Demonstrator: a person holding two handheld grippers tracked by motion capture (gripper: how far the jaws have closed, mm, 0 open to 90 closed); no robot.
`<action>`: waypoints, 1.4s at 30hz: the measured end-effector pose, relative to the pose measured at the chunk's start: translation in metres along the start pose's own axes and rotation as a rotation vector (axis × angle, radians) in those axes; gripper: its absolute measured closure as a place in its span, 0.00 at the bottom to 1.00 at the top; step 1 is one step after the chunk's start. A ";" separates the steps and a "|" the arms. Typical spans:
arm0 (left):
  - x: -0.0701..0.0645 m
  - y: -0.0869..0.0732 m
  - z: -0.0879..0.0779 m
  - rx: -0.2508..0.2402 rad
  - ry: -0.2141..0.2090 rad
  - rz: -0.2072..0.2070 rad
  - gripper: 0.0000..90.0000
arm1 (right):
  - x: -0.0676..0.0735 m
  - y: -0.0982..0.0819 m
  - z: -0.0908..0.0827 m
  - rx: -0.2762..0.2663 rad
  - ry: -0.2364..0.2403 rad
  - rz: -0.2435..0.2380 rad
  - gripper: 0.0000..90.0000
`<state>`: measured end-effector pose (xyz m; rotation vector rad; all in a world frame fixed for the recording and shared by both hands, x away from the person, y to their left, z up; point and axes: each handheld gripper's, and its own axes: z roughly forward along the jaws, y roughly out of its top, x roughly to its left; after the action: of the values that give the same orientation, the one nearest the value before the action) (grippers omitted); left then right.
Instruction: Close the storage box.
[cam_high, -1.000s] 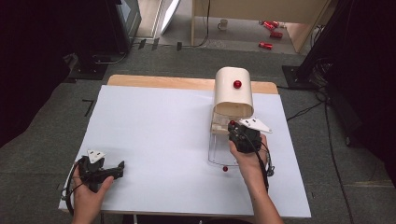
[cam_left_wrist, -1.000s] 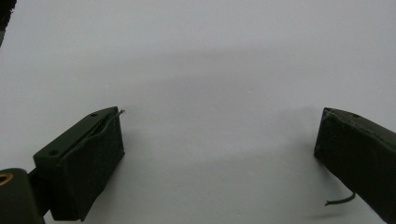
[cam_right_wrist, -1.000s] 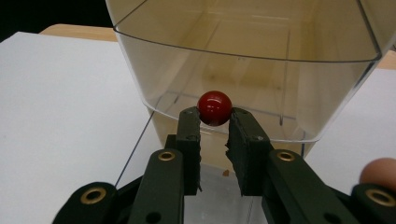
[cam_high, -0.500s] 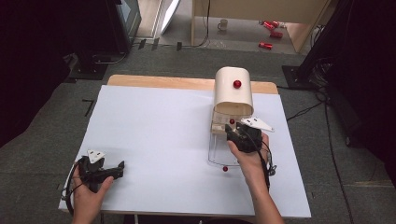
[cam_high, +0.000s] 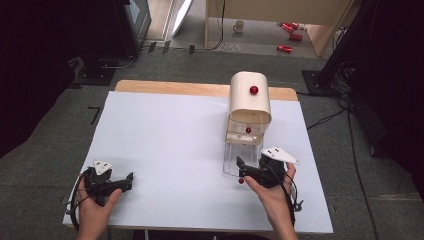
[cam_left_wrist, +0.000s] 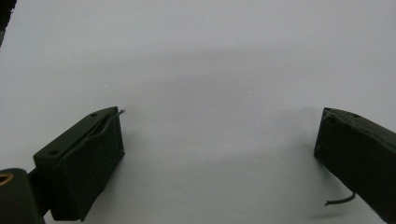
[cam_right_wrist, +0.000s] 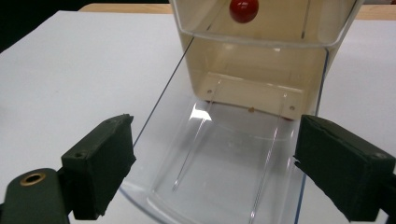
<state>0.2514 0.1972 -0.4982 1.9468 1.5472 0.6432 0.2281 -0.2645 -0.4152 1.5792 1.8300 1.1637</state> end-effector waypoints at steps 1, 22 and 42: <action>0.000 0.000 0.000 0.001 0.000 0.001 0.01 | 0.002 -0.003 -0.003 0.000 0.003 0.000 0.13; 0.000 0.000 0.000 0.001 0.000 0.001 0.01 | 0.017 -0.058 -0.016 0.018 -0.017 -0.016 0.22; 0.000 0.000 0.000 0.000 0.000 0.001 0.01 | 0.021 -0.083 -0.010 0.023 -0.049 -0.003 0.63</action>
<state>0.2514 0.1973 -0.4982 1.9477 1.5468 0.6437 0.1672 -0.2460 -0.4741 1.6027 1.8206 1.0965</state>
